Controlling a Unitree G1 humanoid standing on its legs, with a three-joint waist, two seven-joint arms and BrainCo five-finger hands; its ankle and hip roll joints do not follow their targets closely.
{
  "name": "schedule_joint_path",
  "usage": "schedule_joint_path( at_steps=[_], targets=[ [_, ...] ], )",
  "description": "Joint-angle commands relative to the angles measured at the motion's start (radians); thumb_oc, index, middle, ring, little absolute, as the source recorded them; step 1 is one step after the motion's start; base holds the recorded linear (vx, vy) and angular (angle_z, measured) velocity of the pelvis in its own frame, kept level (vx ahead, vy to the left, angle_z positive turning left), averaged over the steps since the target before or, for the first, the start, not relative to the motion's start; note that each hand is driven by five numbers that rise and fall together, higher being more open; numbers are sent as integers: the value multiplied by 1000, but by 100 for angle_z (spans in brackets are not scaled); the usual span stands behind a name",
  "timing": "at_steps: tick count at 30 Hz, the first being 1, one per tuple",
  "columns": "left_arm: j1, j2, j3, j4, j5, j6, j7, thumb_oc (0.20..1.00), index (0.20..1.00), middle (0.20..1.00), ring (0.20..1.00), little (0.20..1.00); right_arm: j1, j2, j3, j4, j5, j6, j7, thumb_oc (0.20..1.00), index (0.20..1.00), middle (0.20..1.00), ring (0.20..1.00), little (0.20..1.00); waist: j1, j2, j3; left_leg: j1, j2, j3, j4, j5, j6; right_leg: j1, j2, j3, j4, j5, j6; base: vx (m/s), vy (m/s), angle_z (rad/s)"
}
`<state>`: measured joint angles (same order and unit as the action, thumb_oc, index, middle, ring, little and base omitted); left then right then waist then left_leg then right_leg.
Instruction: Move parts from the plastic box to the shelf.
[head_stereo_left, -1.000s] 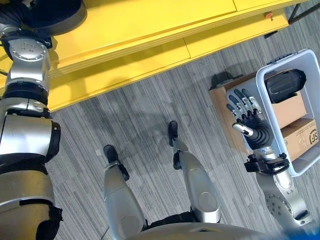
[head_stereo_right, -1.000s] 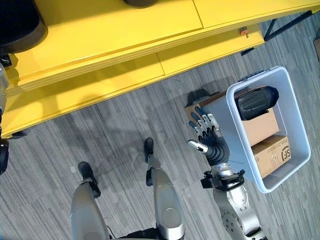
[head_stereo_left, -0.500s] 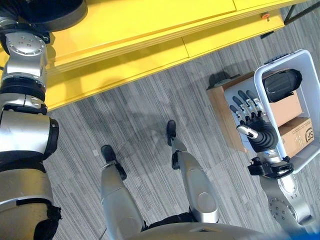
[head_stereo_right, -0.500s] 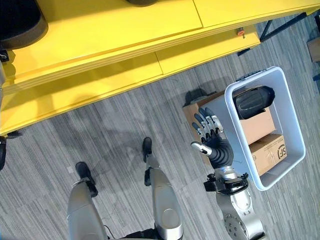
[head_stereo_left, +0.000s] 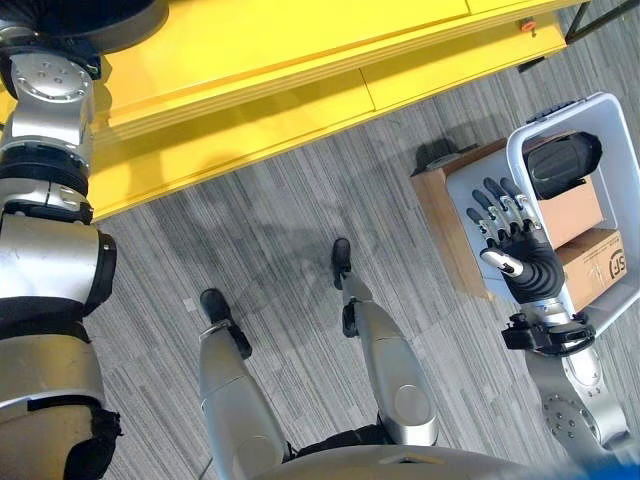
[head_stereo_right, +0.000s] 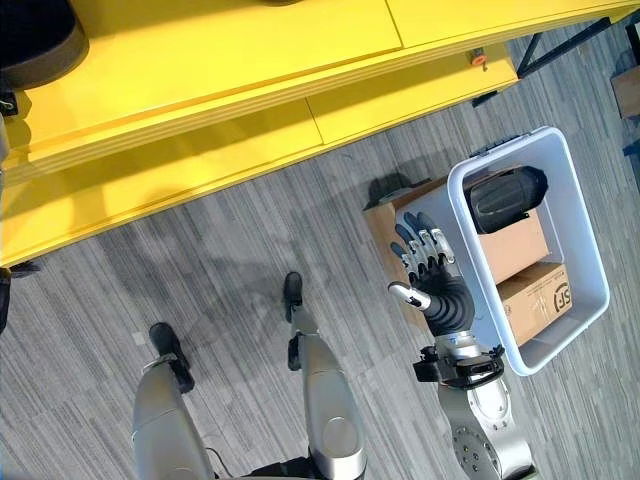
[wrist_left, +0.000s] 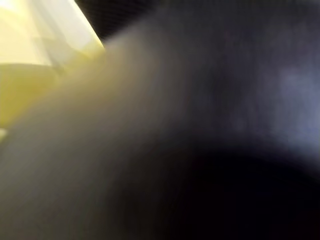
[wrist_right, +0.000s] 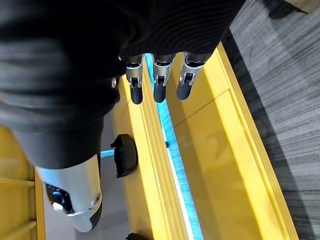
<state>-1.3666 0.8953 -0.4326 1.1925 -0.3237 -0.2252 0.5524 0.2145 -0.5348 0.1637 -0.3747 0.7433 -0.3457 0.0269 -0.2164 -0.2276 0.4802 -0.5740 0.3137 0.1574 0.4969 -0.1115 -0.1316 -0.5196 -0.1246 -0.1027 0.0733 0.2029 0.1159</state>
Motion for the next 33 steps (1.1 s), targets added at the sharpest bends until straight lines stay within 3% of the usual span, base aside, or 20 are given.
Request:
schedule_joint_path(
  at_steps=[1,15,25,33],
  targets=[
    [-6,48,11,9,27,-4,-41,1000,1000,1000,1000,1000,-2,-41,-70,-25,31,-77,10,1000,1000,1000,1000,1000,-6,-36,-11,-70,42,-77,25,-4,-15,68,-67,29,128,-161,92,0,0,0],
    [-48,49,-95,-3,148,6,-79,1000,1000,1000,1000,1000,11,-50,-80,-24,47,-70,32,1000,1000,1000,1000,1000,-13,-20,-14,-88,35,-75,41,-8,-11,55,-72,33,130,-158,93,2,3,-2],
    [-51,50,-104,-8,152,4,-80,1000,1000,1000,1000,1000,19,-56,-88,-26,45,-69,33,1000,1000,1000,1000,1000,-11,-17,-15,-97,35,-79,51,-12,-8,51,-72,33,135,-159,92,0,-1,0],
    [-66,80,-106,-25,132,-5,-77,1000,1000,1000,1000,1000,19,-75,-101,-24,42,-65,37,1000,1000,1000,1000,1000,1,4,-17,-98,28,-84,51,-11,-8,53,-76,27,145,-161,92,0,0,0]
  ],
)
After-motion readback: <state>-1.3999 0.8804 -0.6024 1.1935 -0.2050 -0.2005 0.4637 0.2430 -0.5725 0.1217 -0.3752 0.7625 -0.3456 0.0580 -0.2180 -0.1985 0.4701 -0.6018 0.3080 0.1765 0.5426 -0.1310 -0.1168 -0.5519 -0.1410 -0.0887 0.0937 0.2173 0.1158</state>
